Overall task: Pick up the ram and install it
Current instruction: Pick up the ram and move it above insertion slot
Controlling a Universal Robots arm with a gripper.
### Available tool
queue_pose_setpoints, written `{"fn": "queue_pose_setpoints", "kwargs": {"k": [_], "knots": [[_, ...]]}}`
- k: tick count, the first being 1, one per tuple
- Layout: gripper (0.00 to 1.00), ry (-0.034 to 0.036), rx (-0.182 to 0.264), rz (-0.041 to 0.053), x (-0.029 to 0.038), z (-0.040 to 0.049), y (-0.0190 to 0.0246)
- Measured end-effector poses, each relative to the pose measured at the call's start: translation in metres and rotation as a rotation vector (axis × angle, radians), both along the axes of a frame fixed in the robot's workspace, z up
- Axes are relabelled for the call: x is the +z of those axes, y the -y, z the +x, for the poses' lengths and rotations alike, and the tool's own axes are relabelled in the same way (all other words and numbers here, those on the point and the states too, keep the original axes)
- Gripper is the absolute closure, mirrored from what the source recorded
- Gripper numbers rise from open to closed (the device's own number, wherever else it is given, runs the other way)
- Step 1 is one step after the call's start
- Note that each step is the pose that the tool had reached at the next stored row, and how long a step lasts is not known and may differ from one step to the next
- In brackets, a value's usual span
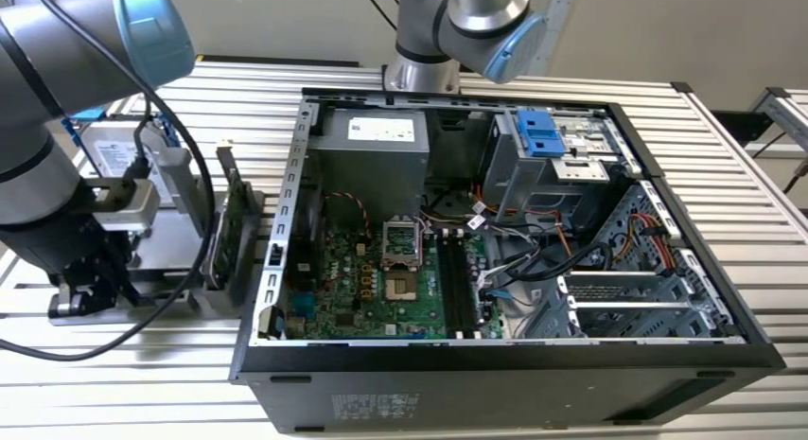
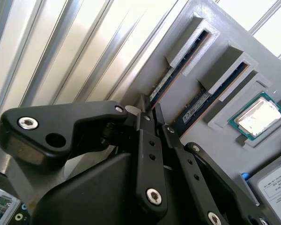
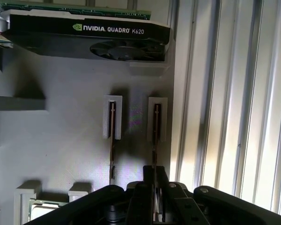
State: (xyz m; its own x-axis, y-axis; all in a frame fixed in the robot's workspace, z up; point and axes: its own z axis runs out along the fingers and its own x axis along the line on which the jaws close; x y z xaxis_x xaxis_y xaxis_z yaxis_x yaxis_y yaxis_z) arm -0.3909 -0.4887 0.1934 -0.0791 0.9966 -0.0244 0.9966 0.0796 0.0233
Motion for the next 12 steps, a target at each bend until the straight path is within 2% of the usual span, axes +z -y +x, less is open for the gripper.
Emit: {"fn": "queue_pose_setpoints", "kwargs": {"k": [12], "knots": [[1.0, -0.0001, 0.0, 0.0004, 0.0103, -0.0001, 0.0]]}}
